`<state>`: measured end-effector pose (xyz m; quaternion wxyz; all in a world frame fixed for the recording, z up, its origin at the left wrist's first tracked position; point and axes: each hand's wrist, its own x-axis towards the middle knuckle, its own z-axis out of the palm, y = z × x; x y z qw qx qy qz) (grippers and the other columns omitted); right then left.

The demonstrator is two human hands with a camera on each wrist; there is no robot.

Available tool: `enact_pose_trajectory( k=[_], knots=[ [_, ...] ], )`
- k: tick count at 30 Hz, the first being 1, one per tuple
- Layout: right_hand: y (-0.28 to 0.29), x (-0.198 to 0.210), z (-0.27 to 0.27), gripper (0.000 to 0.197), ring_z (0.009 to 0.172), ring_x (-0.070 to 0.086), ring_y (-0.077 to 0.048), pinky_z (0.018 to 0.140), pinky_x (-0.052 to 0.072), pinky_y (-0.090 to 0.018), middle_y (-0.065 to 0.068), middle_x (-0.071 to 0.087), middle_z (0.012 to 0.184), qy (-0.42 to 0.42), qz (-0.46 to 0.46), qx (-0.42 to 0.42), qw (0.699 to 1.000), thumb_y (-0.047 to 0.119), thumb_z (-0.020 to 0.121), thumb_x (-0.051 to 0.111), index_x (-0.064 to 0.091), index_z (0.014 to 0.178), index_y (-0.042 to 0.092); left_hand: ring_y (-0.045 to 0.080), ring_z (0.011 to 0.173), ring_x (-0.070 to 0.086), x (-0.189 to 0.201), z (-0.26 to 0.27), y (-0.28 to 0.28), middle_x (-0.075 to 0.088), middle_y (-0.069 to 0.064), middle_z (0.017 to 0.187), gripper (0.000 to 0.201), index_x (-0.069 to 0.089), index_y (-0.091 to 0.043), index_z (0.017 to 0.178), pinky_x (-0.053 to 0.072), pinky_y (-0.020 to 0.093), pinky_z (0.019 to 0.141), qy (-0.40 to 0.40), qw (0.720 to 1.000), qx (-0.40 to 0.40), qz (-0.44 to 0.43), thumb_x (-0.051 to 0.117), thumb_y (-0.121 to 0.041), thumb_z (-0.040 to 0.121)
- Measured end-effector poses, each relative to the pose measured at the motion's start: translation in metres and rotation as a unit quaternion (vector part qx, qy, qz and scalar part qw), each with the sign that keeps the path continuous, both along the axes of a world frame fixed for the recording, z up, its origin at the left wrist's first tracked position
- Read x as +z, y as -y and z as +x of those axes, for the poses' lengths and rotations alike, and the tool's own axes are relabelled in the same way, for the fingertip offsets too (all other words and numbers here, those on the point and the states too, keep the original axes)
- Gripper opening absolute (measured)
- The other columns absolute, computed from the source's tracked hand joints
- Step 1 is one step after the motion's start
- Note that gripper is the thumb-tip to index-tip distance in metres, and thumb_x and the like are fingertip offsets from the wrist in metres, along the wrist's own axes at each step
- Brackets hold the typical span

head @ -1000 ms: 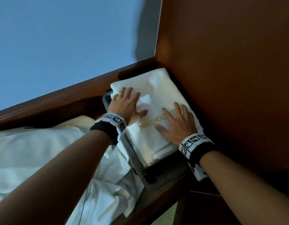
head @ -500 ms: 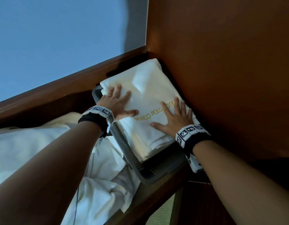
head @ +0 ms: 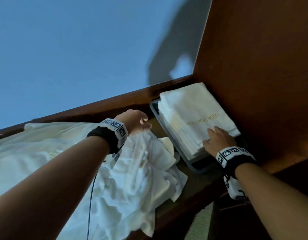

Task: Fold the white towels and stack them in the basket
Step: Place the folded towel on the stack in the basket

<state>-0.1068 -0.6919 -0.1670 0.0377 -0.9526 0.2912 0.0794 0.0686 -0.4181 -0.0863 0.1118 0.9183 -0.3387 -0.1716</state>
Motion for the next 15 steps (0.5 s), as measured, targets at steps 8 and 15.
enact_pose_trajectory(
  k=[8,15],
  knots=[
    [-0.206,0.022,0.022,0.035,0.103,0.059,-0.033,0.087,0.049,-0.04,-0.01,0.061,0.114,0.142,0.144,0.152,0.967,0.03,0.087,0.047,0.068,0.1,0.005,0.018,0.101,0.065,0.044,-0.025,-0.227,0.073,-0.004,0.103,0.026,0.073,-0.022,0.105,0.051,0.035,0.092,0.065,0.992,0.102,-0.027,0.064,-0.044,0.094],
    [-0.342,0.03,0.05,0.029,0.1,0.061,-0.026,0.083,0.051,-0.037,-0.002,0.061,0.11,0.131,0.125,0.27,0.946,0.037,0.096,0.052,0.066,0.108,0.014,0.02,0.103,0.065,0.026,-0.039,-0.341,0.074,-0.004,0.106,0.029,0.072,-0.021,0.112,0.048,0.03,0.088,0.072,0.981,0.177,0.022,0.064,-0.043,0.094]
  ],
)
